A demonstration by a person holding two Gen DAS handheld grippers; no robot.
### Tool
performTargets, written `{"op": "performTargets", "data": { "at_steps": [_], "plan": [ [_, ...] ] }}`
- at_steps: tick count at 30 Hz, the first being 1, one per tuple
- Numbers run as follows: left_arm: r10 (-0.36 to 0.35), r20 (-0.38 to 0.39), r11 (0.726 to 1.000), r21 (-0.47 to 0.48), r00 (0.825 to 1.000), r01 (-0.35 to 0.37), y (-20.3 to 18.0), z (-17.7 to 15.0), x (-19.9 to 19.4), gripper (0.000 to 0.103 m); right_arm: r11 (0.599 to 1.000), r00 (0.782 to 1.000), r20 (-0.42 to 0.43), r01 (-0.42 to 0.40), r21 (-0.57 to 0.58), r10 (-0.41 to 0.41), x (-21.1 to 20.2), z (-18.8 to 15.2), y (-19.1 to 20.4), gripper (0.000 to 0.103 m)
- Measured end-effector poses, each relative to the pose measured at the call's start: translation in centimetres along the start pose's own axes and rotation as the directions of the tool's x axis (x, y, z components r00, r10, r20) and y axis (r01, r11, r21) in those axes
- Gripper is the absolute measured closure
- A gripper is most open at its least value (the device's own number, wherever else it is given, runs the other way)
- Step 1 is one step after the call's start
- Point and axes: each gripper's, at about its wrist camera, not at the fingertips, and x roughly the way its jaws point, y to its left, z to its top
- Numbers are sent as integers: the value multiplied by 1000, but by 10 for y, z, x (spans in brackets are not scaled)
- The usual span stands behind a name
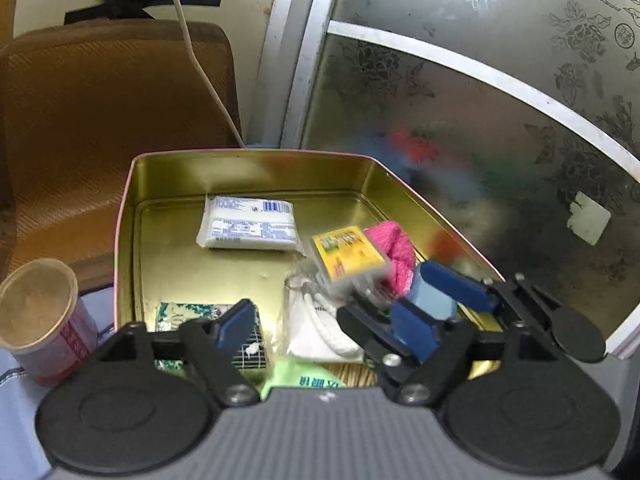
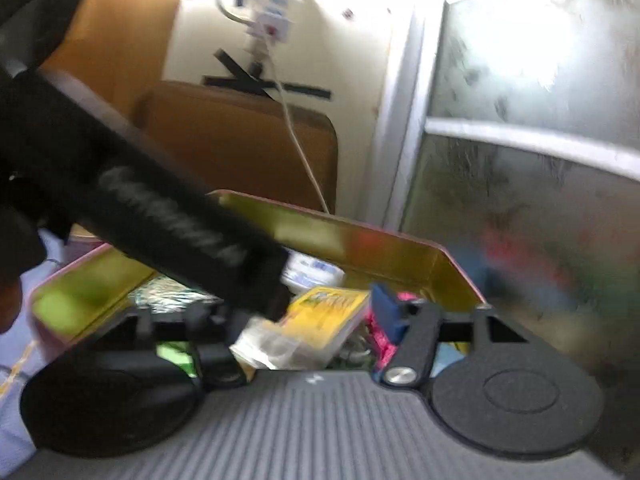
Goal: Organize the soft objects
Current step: 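Carry the yellow case into the pink tin and release it, then withdraw the open right gripper from the tin back over the table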
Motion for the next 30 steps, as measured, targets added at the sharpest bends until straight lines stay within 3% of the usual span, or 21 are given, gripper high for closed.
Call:
{"op": "performTargets", "data": {
  "at_steps": [3, 10, 13, 22, 28, 30],
  "plan": [
    [80, 33, 995, 57, 996, -82, -5, -4, -11, 22, 999, 1000, 26, -12, 39, 11, -12, -4, -4, 35],
    [164, 49, 985, 34, 985, -166, 2, -10, -38, 22, 992, 997, 46, -66, 111, 61, -37, -9, 2, 35],
    [210, 65, 977, 22, 976, -212, 8, -19, -58, 17, 990, 996, 53, -79, 117, 73, -52, -10, 7, 35],
    [284, 82, 959, -25, 955, -283, 23, -54, -109, 14, 976, 993, 88, -98, 197, 82, -98, -12, 14, 35],
    [333, 93, 943, -46, 939, -330, 28, -78, -136, 0, 947, 992, 80, -114, 301, 94, -116, -12, 15, 34],
    [353, 95, 936, -48, 931, -349, 29, -87, -143, 0, 932, 992, 76, -122, 340, 102, -119, -13, 16, 34]
  ]
}}
